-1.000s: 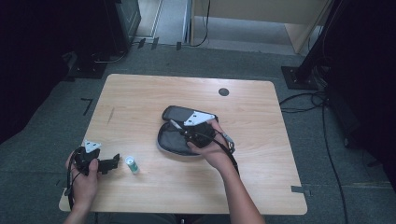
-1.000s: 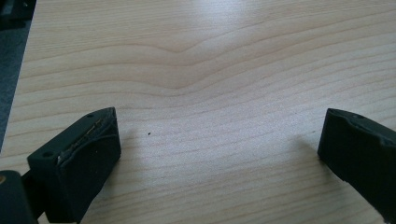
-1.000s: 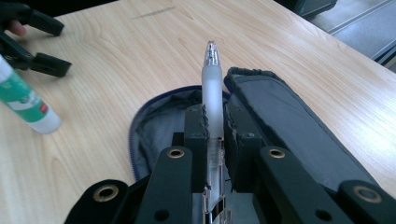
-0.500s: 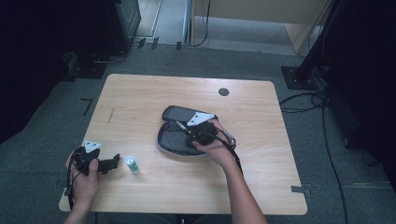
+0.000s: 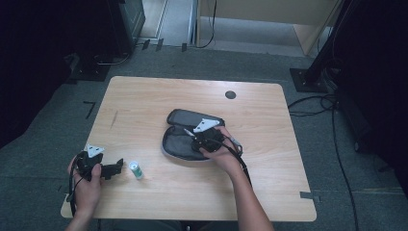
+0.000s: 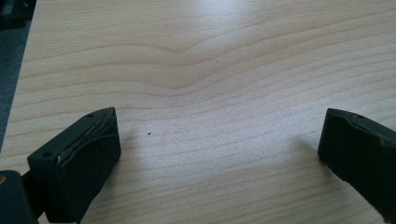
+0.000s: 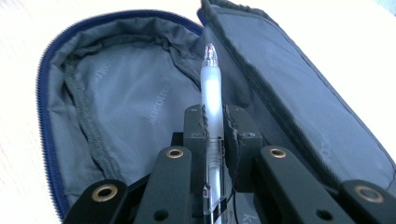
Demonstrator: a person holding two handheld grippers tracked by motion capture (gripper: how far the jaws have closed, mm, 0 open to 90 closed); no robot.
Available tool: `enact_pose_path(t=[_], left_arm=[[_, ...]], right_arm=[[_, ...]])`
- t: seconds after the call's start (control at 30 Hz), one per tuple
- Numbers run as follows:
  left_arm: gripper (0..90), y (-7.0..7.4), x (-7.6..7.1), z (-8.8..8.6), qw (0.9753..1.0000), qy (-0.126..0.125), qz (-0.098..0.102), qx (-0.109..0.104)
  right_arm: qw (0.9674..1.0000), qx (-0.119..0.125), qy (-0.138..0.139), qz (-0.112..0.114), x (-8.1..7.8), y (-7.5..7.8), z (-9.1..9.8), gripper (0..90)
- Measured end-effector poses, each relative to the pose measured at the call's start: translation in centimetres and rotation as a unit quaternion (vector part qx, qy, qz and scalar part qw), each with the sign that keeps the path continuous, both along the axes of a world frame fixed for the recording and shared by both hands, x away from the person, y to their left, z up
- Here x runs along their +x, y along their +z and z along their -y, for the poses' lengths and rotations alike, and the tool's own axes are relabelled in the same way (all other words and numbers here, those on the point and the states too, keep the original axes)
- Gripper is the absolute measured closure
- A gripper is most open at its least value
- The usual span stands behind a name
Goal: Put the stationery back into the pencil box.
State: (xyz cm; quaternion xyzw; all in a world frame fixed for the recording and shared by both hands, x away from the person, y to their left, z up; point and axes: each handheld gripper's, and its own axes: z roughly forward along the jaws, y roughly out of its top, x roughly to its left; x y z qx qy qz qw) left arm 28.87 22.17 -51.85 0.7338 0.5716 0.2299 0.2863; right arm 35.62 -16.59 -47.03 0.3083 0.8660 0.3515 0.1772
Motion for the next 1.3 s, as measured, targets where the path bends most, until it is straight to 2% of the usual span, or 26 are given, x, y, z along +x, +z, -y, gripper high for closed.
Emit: enact_pose_path(t=[0.33, 0.7, 0.9, 1.03, 1.3], left_arm=[[0.0, 0.0, 0.0, 0.0, 1.0000, 0.000, 0.000, 0.000], [0.0, 0.0, 0.0, 0.0, 1.0000, 0.000, 0.000, 0.000], [0.0, 0.0, 0.0, 0.0, 1.0000, 0.000, 0.000, 0.000], [0.0, 0.0, 0.0, 0.0, 1.0000, 0.000, 0.000, 0.000], [0.0, 0.0, 0.0, 0.0, 1.0000, 0.000, 0.000, 0.000]], right_arm=[[0.9999, 0.000, -0.013, 0.002, 0.0, -0.2, 0.6, 79.3], [0.9995, 0.019, -0.026, -0.002, -0.5, -0.2, 0.8, 72.3], [0.9989, 0.034, -0.034, 0.002, -1.3, 0.1, 0.3, 62.1], [0.9976, 0.054, -0.042, -0.009, -1.8, 0.3, 0.0, 55.1], [0.9961, 0.072, -0.044, -0.025, -2.9, 0.6, -1.2, 37.8]])
